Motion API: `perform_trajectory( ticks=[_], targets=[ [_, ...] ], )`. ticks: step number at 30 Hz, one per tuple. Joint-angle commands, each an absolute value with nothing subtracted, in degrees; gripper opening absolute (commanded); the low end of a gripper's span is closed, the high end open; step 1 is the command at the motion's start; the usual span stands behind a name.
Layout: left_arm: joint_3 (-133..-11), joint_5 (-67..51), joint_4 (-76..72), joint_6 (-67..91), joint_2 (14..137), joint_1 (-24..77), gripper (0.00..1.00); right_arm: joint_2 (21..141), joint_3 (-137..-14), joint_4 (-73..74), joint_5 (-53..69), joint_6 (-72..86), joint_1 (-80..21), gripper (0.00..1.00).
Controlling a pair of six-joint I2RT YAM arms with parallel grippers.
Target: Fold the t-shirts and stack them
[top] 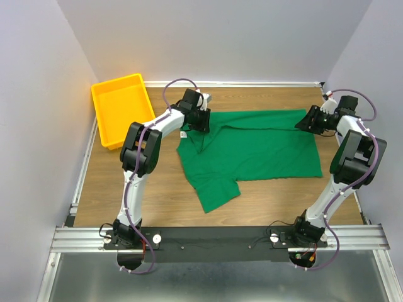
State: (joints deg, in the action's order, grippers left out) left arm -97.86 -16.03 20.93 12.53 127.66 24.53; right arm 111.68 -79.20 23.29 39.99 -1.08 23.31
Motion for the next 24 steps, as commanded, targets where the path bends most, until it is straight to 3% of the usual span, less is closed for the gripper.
perform_trajectory(
  ticks=[1, 14, 24],
  targets=[
    [-98.9, -15.6, 20.8, 12.8, 126.0, 24.5, 0.49, 109.7, -78.4, 23.7, 41.3, -1.2, 23.4, 0.54],
    [-99.1, -22.7, 20.7, 11.5, 127.8, 24.5, 0.41, 109.9, -78.5, 23.7, 41.3, -1.1, 23.5, 0.54],
    [-99.5, -18.7, 21.8, 12.0, 128.2, 24.5, 0.43, 109.5, -78.3, 23.7, 41.3, -0.9, 23.5, 0.54]
  ],
)
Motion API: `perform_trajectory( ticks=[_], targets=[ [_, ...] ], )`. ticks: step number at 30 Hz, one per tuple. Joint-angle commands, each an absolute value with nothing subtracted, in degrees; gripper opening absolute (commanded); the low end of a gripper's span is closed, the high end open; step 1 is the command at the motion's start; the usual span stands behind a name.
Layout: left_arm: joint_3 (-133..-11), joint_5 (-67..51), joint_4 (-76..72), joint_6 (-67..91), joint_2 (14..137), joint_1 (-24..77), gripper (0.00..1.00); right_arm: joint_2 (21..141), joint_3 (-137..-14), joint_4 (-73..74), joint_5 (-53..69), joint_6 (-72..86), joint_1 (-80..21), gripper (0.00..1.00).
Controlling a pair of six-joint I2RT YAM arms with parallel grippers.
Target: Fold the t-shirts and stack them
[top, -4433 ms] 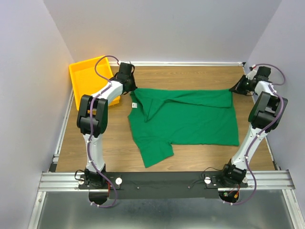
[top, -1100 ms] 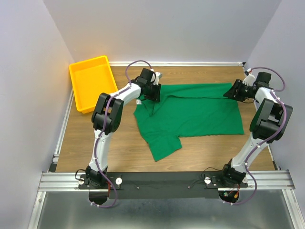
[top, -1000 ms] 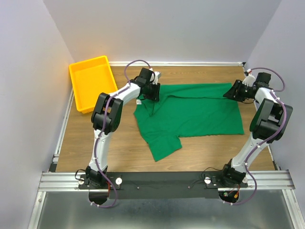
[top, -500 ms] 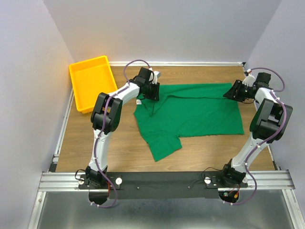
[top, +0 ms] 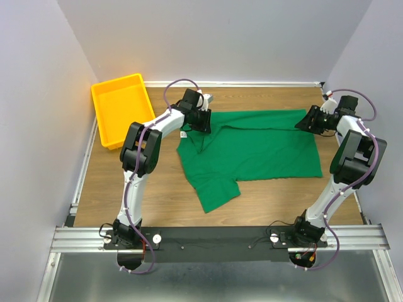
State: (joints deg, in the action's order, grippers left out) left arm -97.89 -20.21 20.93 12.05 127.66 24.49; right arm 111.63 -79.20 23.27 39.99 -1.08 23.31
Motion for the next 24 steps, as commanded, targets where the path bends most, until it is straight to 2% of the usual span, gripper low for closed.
perform_trajectory(
  ticks=[1, 7, 20, 24],
  targets=[
    [-99.6, -18.8, 21.9, 12.0, 128.4, 24.5, 0.43, 109.4, -78.4, 23.7, 41.3, -0.9, 23.5, 0.54],
    [-99.1, -22.8, 21.6, 11.4, 129.0, 24.5, 0.40, 109.5, -78.3, 23.7, 41.4, -0.9, 23.5, 0.54],
    [-99.3, -21.4, 22.8, 11.5, 130.3, 24.5, 0.41, 109.2, -78.3, 23.7, 41.5, -0.8, 23.5, 0.54],
    [-99.4, -23.7, 22.2, 11.1, 130.3, 24.5, 0.30, 109.3, -78.4, 23.7, 41.5, -0.7, 23.5, 0.54]
  ],
)
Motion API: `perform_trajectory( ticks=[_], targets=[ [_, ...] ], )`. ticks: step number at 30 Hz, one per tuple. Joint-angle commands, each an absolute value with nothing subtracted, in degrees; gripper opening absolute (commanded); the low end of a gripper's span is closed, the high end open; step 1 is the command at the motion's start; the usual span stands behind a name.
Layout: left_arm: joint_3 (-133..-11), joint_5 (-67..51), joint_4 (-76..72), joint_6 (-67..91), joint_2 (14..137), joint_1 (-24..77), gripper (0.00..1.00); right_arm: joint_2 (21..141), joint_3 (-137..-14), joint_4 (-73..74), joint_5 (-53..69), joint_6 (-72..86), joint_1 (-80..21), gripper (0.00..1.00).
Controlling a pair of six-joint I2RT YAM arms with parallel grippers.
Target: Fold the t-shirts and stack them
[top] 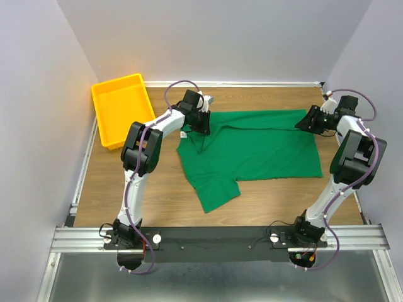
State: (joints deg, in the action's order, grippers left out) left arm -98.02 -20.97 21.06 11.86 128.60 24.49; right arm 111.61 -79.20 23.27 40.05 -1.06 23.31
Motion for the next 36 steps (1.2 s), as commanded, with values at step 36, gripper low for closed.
perform_trajectory(
  ticks=[36],
  targets=[
    [-87.3, -36.2, 11.8, 4.4, 120.7, 30.1, 0.35, 109.4, -78.1, 23.7, 41.4, -0.6, 23.5, 0.54]
  ],
)
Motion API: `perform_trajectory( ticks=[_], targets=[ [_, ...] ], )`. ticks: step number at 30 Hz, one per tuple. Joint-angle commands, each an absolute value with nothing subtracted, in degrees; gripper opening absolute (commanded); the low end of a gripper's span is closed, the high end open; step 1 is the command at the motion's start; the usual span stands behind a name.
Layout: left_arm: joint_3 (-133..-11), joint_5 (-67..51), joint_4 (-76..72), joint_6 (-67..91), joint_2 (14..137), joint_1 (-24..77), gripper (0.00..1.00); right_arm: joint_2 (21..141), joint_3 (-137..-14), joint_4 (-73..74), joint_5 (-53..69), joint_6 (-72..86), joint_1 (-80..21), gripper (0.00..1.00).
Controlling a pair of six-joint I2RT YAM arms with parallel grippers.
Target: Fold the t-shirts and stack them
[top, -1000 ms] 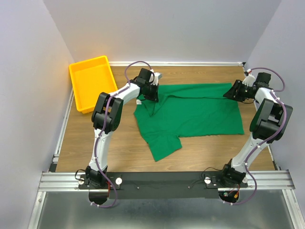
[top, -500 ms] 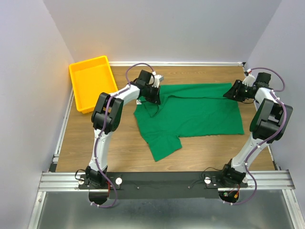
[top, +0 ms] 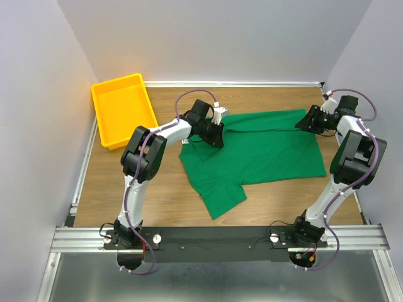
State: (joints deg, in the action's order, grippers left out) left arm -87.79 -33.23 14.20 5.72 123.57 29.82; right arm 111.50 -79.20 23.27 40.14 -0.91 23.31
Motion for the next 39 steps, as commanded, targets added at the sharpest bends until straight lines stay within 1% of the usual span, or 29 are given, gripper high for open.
perform_trajectory(
  ticks=[1, 10, 11, 15, 18, 19, 20, 22, 23, 25, 26, 31, 39],
  targets=[
    [-87.5, -37.9, 12.0, 4.2, 120.9, 30.3, 0.36, 109.5, -78.1, 23.7, 41.4, -0.7, 23.5, 0.54],
    [-91.2, -42.9, 11.4, 4.6, 124.6, 35.3, 0.39, 109.1, -77.7, 23.7, 40.9, -0.7, 23.5, 0.54],
    [-91.8, -43.2, 11.3, 4.6, 124.4, 35.6, 0.41, 109.0, -77.7, 23.7, 40.8, -0.8, 23.5, 0.54],
    [-92.4, -44.1, 10.5, 3.6, 122.5, 36.0, 0.42, 108.9, -77.5, 23.8, 40.8, -0.8, 23.5, 0.54],
    [-89.8, -36.2, 7.5, 4.4, 117.6, 35.5, 0.42, 108.8, -77.4, 23.7, 40.7, -0.8, 23.5, 0.54],
    [-88.3, -28.9, 6.1, 5.5, 116.0, 35.0, 0.42, 108.7, -77.4, 23.8, 40.8, -0.9, 23.5, 0.54],
    [-85.5, -25.7, 4.8, 9.1, 113.3, 33.2, 0.46, 108.5, -77.3, 23.8, 40.7, -0.9, 23.5, 0.54],
    [-83.5, -19.1, 3.5, 13.2, 111.7, 30.6, 0.46, 108.5, -77.0, 23.7, 40.7, -1.0, 23.5, 0.54],
    [-81.6, -18.3, 3.4, 16.1, 110.7, 28.1, 0.50, 108.5, -76.8, 23.7, 40.9, -1.0, 23.5, 0.54],
    [-79.7, -16.6, 2.1, 17.8, 109.6, 26.8, 0.52, 108.6, -76.6, 23.7, 40.9, -1.0, 23.5, 0.54],
    [-79.0, -16.4, 1.9, 18.3, 109.3, 26.3, 0.53, 108.6, -76.6, 23.8, 40.9, -1.0, 23.5, 0.54],
    [-81.5, -19.3, 5.9, 18.0, 112.7, 25.9, 0.53, 108.7, -76.7, 23.7, 41.0, -0.8, 23.5, 0.54],
    [-83.8, -25.9, 6.6, 18.2, 117.3, 26.2, 0.52, 108.2, -76.3, 23.7, 40.8, -0.9, 23.4, 0.54]
  ],
)
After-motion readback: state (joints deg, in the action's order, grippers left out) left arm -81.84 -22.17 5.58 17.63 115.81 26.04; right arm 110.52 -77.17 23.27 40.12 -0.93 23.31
